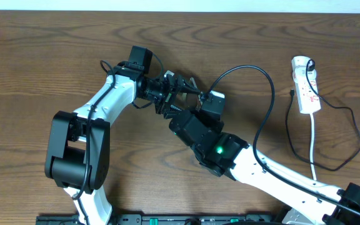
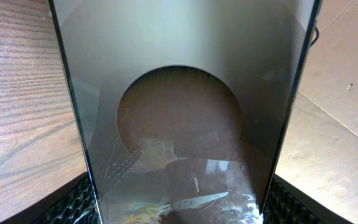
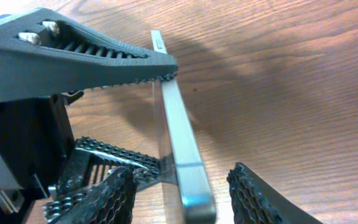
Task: Plug charger to phone and switch on socket
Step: 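Reach the right gripper to the phone and grasp its side edge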
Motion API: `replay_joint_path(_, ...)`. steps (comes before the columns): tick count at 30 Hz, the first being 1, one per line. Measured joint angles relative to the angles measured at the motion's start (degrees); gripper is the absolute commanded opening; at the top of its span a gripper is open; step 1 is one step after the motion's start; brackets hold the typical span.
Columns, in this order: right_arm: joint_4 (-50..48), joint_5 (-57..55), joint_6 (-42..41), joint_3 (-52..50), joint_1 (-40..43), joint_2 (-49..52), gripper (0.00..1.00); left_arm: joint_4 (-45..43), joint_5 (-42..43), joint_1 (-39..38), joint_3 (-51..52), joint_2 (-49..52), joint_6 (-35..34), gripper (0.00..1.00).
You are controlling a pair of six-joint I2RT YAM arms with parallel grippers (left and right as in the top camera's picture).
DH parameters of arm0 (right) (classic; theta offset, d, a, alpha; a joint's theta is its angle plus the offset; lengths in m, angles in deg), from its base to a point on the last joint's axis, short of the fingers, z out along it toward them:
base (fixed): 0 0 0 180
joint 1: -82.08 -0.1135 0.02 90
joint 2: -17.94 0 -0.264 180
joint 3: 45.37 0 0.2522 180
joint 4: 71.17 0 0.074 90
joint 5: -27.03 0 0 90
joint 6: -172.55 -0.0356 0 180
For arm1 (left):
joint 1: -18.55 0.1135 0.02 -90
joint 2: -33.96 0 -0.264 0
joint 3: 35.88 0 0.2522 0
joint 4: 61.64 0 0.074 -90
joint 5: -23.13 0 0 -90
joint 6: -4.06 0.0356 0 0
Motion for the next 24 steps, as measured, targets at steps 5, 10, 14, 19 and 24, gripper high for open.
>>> replay_joint_path(5,-0.8,0.3,0.0,0.0,0.0,1.0,0.42,0.0,0.2,0.0,0.0,0.0,0.0,0.59)
replay_joint_path(10,-0.8,0.4,0.0,0.0,0.0,1.8,0.28,0.0,0.6,0.0,0.0,0.0,0.0,0.59)
replay_joint_path(14,-1.5,0.4,-0.2,0.0,0.0,1.9,0.19,0.0,0.8,0.0,0.0,0.0,0.0,0.59)
replay_joint_path(19,-1.7,0.4,-0.2,0.0,0.0,1.9,0.12,0.0,0.9,0.0,0.0,0.0,0.0,0.59)
replay_joint_path(24,-1.9,0.6,-0.2,0.0,0.0,1.9,0.07,0.0,0.8,0.0,0.0,0.0,0.0,0.59)
